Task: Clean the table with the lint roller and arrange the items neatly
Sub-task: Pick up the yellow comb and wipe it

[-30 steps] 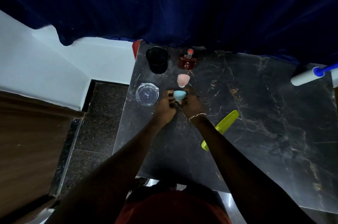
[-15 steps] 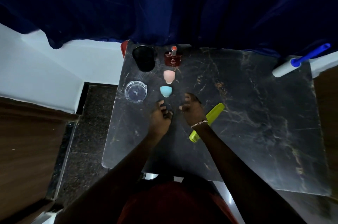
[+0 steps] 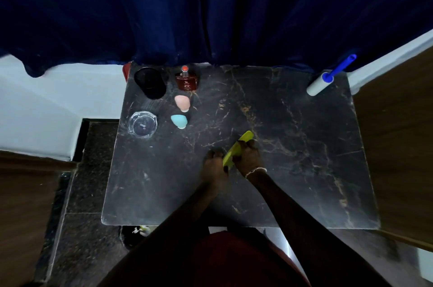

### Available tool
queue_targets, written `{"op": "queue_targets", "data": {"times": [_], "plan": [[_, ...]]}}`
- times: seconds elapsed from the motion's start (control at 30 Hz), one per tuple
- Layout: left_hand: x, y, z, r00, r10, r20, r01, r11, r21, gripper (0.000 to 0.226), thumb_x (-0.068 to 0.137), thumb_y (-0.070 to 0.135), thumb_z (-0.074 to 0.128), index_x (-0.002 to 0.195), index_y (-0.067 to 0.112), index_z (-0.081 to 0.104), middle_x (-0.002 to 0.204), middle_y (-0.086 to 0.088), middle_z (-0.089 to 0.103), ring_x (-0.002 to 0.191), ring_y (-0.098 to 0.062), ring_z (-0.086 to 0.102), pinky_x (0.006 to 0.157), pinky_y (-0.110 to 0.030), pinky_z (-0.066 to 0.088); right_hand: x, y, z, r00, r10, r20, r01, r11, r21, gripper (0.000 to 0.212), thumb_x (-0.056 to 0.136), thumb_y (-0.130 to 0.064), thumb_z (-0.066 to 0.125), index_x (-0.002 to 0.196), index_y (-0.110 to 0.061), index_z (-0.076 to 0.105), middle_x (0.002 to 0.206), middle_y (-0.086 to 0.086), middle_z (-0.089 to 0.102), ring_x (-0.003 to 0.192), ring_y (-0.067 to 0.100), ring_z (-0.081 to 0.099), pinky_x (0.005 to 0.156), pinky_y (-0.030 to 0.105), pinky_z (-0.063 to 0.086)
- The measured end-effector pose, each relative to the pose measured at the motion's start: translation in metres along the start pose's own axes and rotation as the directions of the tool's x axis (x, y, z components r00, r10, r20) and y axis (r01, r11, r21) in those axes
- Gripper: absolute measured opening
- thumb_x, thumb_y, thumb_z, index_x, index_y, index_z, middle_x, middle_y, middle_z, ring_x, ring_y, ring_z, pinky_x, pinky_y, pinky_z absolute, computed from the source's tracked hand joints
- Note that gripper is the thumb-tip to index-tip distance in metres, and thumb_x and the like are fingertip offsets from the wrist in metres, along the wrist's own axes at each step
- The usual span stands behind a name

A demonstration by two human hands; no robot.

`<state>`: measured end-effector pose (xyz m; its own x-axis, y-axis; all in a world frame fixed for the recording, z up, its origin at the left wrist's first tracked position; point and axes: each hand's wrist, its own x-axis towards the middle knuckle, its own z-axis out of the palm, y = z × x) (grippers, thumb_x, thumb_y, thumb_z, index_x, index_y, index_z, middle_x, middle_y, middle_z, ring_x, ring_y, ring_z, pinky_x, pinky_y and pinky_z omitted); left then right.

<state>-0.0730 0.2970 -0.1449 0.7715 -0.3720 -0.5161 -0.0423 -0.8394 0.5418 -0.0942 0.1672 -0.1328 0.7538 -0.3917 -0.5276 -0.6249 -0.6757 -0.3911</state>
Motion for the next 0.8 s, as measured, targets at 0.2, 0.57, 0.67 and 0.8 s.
{"op": "queue_targets", "data": {"times": [0.2, 0.57, 0.67, 0.8], "plan": [[0.004, 0.009, 0.008, 0.999, -0.025, 0.032, 0.02, 0.989, 0.149, 0.061, 0.096, 0.02, 0.058, 0.154, 0.013, 0.037, 0.159, -0.015, 0.035, 0.144, -0.036, 0.038, 0.117, -0.044, 0.037, -0.003, 0.0, 0.002, 0.999, -0.029, 0.027, 0.031, 0.996, -0.081, 0.062, 0.086, -0.022, 0.063, 0.144, -0.011, 0.043, 0.154, 0.02, 0.027, 0.136, 0.037, 0.037, 0.114, 0.038, 0.034], [0.009, 0.01, 0.009, 0.996, -0.079, 0.032, 0.078, 0.996, 0.05, 0.065, 0.092, 0.015, 0.062, 0.152, 0.012, 0.037, 0.151, -0.021, 0.041, 0.139, -0.042, 0.039, 0.112, -0.051, 0.043, -0.005, 0.003, -0.008, 0.994, -0.109, 0.028, 0.11, 0.993, -0.035, 0.031, 0.081, -0.021, 0.063, 0.11, -0.014, 0.071, 0.134, 0.011, 0.053, 0.128, 0.03, 0.046, 0.11, 0.034, 0.039], [0.009, 0.012, 0.008, 0.995, -0.101, 0.018, 0.101, 0.995, 0.025, 0.06, 0.091, 0.018, 0.064, 0.147, 0.013, 0.043, 0.147, -0.021, 0.046, 0.137, -0.042, 0.041, 0.111, -0.048, 0.043, -0.004, 0.004, -0.011, 0.994, -0.1, 0.038, 0.099, 0.995, 0.018, 0.035, 0.081, -0.017, 0.064, 0.116, -0.014, 0.068, 0.137, 0.012, 0.052, 0.128, 0.03, 0.049, 0.109, 0.033, 0.041], [0.01, 0.013, 0.005, 0.995, -0.099, 0.013, 0.099, 0.995, 0.031, 0.045, 0.086, 0.018, 0.071, 0.13, 0.013, 0.06, 0.135, -0.018, 0.059, 0.131, -0.039, 0.05, 0.108, -0.044, 0.047, -0.002, 0.008, -0.012, 0.995, -0.09, 0.047, 0.085, 0.992, 0.096, 0.04, 0.083, -0.013, 0.065, 0.123, -0.009, 0.065, 0.137, 0.012, 0.056, 0.13, 0.028, 0.05, 0.109, 0.033, 0.041]]}}
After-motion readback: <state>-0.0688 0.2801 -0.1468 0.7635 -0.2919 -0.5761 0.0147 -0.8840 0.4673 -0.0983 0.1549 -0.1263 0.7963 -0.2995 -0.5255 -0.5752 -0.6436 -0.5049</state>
